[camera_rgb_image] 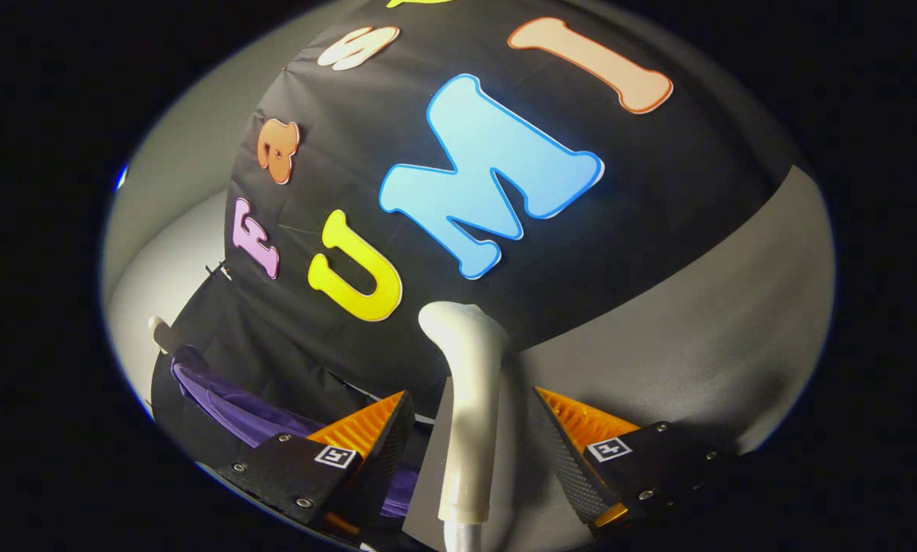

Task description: Iron the clothes twice with a garment steamer, once on the left side and once on the right side.

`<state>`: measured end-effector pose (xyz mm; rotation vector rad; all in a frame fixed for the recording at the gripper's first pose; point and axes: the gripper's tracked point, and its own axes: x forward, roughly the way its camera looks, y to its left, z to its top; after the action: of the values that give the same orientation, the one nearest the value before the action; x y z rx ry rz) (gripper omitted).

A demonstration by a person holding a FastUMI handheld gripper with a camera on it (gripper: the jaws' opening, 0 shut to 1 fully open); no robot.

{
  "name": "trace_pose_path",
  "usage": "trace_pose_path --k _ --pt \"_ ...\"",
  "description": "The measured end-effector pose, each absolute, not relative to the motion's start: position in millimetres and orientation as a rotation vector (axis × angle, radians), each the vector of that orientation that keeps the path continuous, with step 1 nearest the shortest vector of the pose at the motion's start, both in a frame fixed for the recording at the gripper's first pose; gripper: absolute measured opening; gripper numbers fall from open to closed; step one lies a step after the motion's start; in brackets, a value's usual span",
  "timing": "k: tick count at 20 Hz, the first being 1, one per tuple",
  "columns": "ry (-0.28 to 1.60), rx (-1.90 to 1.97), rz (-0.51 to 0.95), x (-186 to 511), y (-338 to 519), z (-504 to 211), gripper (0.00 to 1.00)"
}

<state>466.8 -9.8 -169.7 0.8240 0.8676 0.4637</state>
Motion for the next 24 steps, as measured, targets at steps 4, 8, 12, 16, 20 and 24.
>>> trace_pose_path --k 4,8,12,16,20,24 --pt "0.921 0.885 0.521 466.0 2.9 -173.9 0.92" --pt "0.975 0.949 0.535 465.0 10.6 -184.0 0.85" --pt "1.008 1.035 0.534 469.7 16.3 -189.6 0.66" --pt "1.018 1.064 0.545 468.2 20.1 -187.9 0.45" --pt "0.978 1.034 0.565 461.9 29.9 -177.3 0.38" --pt "0.918 0.953 0.598 442.9 42.0 -155.8 0.34"
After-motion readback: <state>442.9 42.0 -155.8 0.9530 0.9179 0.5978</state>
